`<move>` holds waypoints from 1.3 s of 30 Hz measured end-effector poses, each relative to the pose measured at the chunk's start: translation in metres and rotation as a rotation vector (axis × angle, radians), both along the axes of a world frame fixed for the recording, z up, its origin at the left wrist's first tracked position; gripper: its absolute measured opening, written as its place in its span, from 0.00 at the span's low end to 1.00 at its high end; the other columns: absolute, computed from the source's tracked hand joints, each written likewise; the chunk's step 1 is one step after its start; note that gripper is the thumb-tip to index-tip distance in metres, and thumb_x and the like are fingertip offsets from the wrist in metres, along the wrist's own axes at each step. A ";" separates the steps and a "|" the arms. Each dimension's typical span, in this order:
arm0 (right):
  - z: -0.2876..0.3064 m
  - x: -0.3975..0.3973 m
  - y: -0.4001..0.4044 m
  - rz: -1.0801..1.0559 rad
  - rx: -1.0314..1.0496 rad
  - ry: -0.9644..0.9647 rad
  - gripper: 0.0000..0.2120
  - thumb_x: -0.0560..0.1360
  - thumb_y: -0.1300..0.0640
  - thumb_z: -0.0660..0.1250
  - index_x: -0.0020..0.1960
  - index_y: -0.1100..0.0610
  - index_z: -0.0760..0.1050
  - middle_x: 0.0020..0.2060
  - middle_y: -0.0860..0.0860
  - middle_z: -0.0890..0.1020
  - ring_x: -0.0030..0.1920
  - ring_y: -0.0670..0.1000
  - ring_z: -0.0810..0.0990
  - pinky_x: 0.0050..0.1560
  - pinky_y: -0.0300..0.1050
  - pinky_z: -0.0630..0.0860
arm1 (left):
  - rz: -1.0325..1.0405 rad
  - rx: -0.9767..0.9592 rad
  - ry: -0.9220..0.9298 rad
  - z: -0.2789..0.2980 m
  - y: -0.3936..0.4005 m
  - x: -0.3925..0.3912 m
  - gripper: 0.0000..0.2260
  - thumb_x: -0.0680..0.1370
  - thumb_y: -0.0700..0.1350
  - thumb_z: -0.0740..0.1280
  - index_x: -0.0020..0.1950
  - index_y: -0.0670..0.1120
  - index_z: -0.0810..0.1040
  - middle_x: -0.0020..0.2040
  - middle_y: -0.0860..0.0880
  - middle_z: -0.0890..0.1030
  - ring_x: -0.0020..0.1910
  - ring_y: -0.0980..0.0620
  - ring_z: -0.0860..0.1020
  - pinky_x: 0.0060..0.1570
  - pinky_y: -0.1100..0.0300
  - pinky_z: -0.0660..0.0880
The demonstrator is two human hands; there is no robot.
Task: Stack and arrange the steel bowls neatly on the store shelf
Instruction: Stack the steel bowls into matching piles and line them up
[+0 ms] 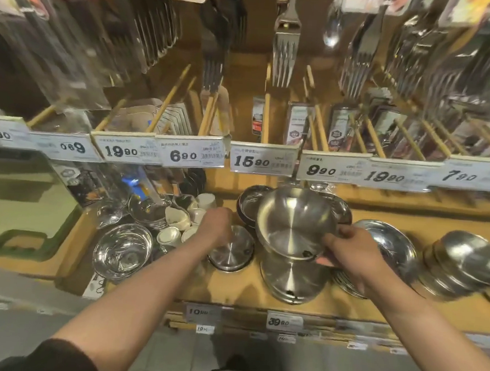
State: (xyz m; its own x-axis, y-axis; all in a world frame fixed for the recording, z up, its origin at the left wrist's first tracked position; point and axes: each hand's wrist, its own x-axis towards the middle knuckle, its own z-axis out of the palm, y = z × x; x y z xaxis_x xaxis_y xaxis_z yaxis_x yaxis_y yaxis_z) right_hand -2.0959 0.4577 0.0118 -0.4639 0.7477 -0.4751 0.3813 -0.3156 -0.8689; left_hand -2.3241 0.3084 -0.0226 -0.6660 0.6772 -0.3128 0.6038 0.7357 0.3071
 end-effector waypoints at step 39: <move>-0.029 0.013 -0.039 -0.007 0.049 -0.206 0.04 0.78 0.63 0.68 0.45 0.63 0.79 0.33 0.58 0.85 0.29 0.54 0.86 0.30 0.44 0.83 | -0.026 0.175 0.153 0.075 -0.020 -0.018 0.11 0.75 0.33 0.69 0.50 0.49 0.79 0.47 0.48 0.82 0.44 0.47 0.78 0.43 0.56 0.72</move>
